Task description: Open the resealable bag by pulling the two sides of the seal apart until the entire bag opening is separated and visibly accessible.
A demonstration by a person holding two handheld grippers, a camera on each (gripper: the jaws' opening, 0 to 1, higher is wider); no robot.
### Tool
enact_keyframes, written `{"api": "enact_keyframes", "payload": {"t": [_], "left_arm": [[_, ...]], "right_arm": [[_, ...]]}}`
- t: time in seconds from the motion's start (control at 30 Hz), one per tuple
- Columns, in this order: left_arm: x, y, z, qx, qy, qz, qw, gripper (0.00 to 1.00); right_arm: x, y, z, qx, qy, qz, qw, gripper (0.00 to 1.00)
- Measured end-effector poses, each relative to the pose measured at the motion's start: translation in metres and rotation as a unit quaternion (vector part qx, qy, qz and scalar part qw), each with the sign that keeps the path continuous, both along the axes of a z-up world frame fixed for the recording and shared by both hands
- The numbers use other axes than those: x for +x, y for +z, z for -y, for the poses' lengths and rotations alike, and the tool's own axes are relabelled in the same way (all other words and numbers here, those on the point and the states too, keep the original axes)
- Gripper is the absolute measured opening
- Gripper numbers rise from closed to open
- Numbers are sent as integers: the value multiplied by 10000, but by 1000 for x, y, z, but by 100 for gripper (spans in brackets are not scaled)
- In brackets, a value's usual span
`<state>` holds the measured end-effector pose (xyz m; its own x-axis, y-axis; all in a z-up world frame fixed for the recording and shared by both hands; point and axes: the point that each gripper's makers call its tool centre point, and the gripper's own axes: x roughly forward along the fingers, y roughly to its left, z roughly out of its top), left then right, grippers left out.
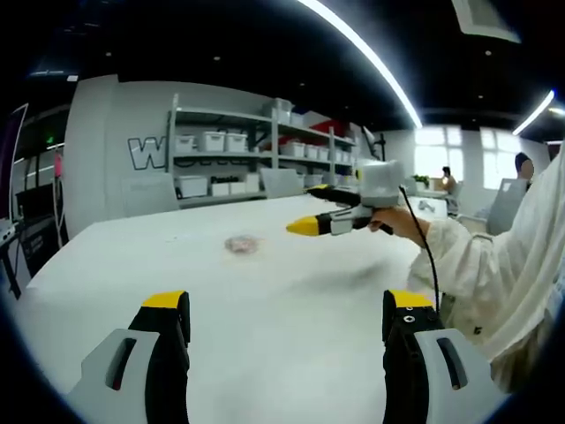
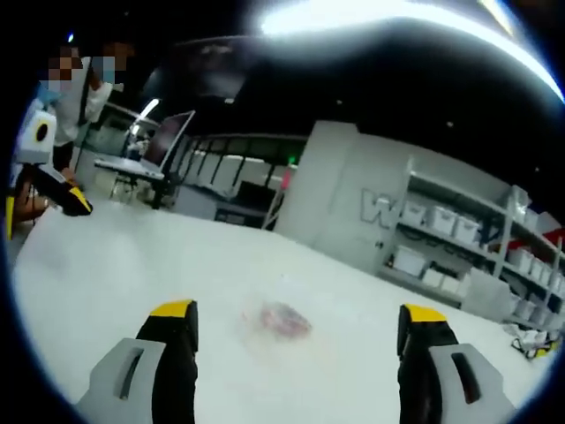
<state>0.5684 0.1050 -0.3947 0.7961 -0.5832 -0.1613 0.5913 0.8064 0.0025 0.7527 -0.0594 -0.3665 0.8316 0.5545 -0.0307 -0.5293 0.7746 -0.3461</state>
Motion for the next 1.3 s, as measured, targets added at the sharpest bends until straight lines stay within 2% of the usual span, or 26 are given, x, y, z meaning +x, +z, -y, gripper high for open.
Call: {"api": "enact_keyframes", "payload": {"t": [0.47,1.0,1.3], "left_arm": [[0,1,1,-15,-10,17,10000,89],[0,-1,1,-62,3,2,10000,89],[0,-2,2,-56,-10,-6,10000,89]], "right_arm": [[-17,14,11,1,-36,176,9998,92],[-36,15,30,-43,-159,260,9995,89],[-52,9,52,-40,-360,254,9990,89]]}}
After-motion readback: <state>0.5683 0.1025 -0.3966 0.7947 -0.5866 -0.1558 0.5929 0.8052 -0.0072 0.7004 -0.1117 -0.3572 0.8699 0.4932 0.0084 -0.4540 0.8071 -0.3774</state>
